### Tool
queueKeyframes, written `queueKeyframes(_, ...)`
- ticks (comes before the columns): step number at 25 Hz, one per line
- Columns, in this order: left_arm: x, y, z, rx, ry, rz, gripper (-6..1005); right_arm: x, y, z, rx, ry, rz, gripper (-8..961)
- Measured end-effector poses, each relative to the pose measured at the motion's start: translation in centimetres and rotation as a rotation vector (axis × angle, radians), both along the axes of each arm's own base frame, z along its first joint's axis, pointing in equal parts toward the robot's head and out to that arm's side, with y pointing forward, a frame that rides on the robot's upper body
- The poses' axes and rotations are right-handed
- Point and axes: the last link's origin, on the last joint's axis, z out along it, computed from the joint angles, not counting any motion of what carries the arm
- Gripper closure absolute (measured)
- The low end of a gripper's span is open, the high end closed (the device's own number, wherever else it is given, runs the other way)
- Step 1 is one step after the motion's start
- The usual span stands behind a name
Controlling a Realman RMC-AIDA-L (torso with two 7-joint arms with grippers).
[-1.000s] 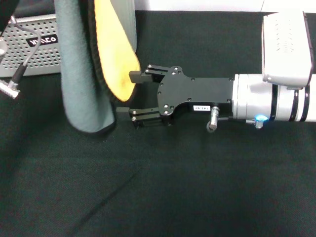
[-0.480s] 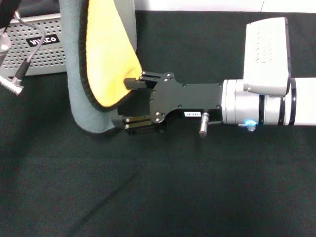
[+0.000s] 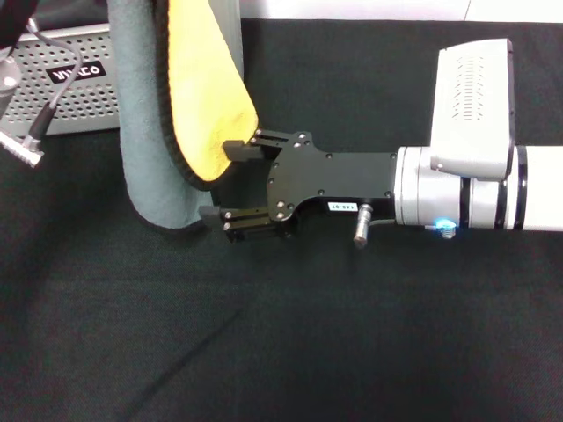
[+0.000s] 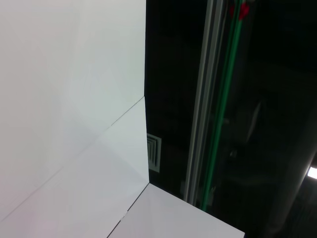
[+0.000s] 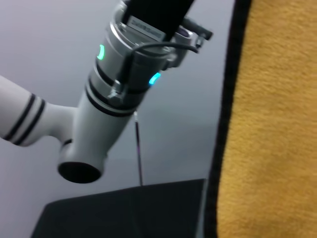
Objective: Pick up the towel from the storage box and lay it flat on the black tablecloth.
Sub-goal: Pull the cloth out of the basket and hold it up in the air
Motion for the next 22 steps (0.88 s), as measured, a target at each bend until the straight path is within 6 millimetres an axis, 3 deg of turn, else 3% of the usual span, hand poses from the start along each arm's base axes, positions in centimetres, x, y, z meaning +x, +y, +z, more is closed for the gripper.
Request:
queueKeyframes(12, 1.0, 0.3, -0.5, -0.024, 0.000, -0.034, 985, 0.4, 1.1, -0.3, 0.113, -0.043, -0.039, 213)
queueKeyframes(22, 0.8, 0.2, -0.5, -0.026, 0.000, -0.024, 985, 0.0, 0.4, 1.0, 0.185, 0.003, -0.032, 232)
